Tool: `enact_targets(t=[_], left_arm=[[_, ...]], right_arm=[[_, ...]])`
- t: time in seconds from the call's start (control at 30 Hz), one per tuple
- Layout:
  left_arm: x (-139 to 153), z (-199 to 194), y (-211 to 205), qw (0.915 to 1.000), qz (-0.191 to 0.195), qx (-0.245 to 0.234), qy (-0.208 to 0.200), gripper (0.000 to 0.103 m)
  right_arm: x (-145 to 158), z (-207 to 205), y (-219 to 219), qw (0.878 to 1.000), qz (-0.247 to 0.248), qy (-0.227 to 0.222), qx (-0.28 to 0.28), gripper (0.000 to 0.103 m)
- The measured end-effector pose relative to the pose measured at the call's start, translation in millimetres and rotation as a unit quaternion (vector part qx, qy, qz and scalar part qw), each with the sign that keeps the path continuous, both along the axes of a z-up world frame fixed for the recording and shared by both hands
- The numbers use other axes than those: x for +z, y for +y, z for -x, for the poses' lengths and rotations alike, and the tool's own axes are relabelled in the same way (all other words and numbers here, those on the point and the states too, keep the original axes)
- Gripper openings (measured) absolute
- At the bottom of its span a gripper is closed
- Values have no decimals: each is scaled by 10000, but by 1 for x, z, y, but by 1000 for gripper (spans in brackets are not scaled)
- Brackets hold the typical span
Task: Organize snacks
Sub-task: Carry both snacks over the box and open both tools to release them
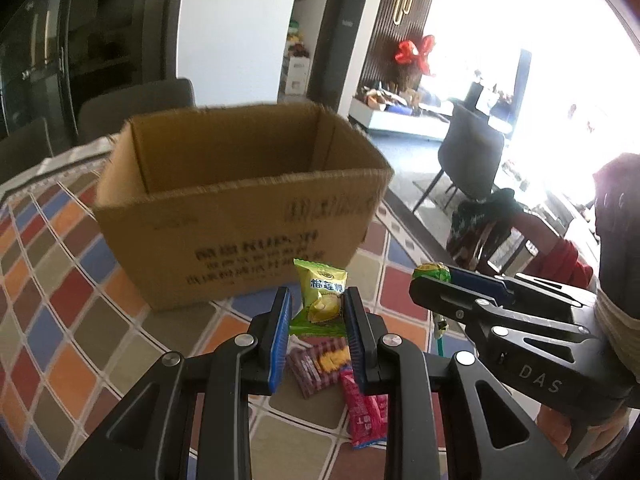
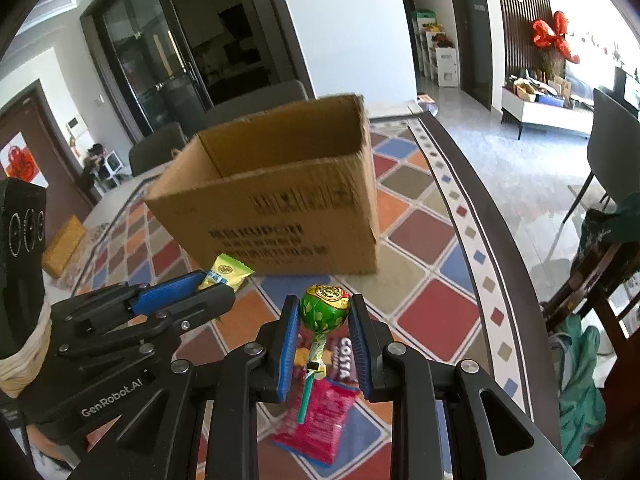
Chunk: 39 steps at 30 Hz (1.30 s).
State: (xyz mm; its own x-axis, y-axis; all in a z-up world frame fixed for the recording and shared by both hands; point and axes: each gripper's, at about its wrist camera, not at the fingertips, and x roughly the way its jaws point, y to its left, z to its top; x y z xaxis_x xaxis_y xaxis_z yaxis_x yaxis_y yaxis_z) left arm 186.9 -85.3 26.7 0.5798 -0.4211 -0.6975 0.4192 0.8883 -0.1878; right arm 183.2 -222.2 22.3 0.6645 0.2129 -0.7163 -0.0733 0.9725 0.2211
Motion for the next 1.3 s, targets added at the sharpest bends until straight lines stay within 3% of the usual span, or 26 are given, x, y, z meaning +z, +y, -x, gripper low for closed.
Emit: enact_targets(t=[0.57, 1.0, 1.3], left_arm=[[61, -32, 32, 9979, 211, 288, -532, 27], [71, -86, 47, 9983, 112, 369, -425, 27], [67, -122, 52, 9990, 83, 349, -259, 27]], right_arm=[[55, -29, 24, 9975, -187, -664, 175, 26], [80, -81, 42, 9969, -72, -735, 259, 26], [79, -116, 51, 9981, -54, -595, 182, 26]])
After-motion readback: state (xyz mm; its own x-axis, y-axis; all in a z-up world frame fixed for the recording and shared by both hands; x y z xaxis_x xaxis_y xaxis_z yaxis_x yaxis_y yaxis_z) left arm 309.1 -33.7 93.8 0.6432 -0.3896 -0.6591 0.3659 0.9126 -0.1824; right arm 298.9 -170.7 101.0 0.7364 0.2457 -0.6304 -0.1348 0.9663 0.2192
